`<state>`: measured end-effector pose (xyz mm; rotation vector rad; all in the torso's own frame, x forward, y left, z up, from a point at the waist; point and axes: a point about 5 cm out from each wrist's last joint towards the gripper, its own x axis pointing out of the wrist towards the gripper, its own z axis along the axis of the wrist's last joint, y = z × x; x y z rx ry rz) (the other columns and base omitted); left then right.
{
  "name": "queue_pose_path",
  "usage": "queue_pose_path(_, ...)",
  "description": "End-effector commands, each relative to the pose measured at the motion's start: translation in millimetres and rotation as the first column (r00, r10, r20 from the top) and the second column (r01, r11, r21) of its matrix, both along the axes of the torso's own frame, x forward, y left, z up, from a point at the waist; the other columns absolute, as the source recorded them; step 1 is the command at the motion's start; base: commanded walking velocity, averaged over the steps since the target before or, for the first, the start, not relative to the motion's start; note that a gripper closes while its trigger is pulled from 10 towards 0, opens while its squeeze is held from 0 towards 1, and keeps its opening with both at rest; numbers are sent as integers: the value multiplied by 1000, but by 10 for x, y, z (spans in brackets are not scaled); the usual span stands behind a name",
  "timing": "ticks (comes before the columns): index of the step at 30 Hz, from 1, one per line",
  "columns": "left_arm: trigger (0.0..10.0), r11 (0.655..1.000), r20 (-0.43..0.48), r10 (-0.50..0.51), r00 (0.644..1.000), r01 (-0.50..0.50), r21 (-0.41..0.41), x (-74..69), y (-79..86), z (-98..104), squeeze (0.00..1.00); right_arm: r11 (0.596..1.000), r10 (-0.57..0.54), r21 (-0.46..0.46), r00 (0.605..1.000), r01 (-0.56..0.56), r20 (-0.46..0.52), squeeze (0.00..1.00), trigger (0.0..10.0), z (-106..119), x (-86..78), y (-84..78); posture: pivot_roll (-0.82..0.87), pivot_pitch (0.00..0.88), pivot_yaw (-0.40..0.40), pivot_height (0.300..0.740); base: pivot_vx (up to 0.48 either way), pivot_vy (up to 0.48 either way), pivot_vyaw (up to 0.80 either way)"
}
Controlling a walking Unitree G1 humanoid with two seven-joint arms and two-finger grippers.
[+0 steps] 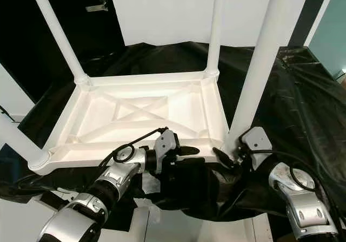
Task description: Building children table
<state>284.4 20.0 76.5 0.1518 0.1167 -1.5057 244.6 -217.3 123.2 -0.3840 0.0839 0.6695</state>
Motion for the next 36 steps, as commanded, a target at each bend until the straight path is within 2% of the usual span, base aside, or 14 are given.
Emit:
queue_pose_path(1,10000,986,-156,-55,986,78,144,-230,91,-392,0,997,62,-44,997,-63,-36,0,0,-91,-61,53,-145,0,40,740,0,0,0)
queue_pose_path(5,10000,989,-147,-65,987,84,124,-231,102,-375,0,996,76,-36,996,-78,-50,0,0,-101,-67,57,-142,0,40,740,0,0,0)
queue_pose_path(6,10000,994,-150,-109,983,108,-15,-229,74,-247,0,996,85,-24,994,-87,-65,0,0,-140,-68,89,-138,0,40,740,0,0,0)
queue_pose_path(7,10000,994,-150,-109,983,108,-15,-229,74,-247,0,996,85,-24,994,-87,-65,0,0,-140,-68,89,-138,0,40,740,0,0,0)
queue_pose_path(9,10000,991,-138,-118,983,108,-82,-209,63,-169,0,996,87,-14,993,-88,-75,0,0,-176,-72,120,-137,0,41,740,0,0,0)
queue_pose_path(20,10000,980,-108,-159,981,144,-138,-217,50,-100,0,999,25,29,997,-23,-78,0,0,-235,-63,143,-145,0,45,740,0,0,0)
queue_pose_path(21,10000,978,-103,-164,981,147,-150,-219,48,-87,0,999,12,40,997,-9,-77,0,0,-238,-59,140,-145,0,45,740,0,0,0)
queue_pose_path(22,10000,965,-72,-159,985,140,-221,-199,28,2,0,996,-26,81,996,33,-80,0,0,-259,-53,144,-145,0,44,740,0,0,0)
queue_pose_path(23,10000,965,-72,-159,985,140,-221,-199,28,2,0,996,-26,81,996,33,-80,0,0,-259,-53,144,-145,0,44,740,0,0,0)
queue_pose_path(25,10000,954,-53,-146,988,126,-270,-180,12,69,0,994,-45,98,995,53,-85,0,0,-286,-58,152,-145,0,44,740,0,0,0)
queue_pose_path(31,10000,956,-66,-160,985,138,-258,-197,11,45,0,993,-49,100,994,59,-95,0,0,-323,-72,160,-147,0,44,740,0,0,0)
queue_pose_path(35,10000,956,-64,-160,985,138,-259,-193,12,44,0,991,-85,99,992,94,-91,0,0,-312,-40,107,-147,0,42,740,0,0,0)
queue_pose_path(36,10000,956,-63,-160,985,138,-260,-194,11,45,0,988,-99,109,991,109,-90,0,2941,-302,-24,94,-147,0,42,740,0,0,0)
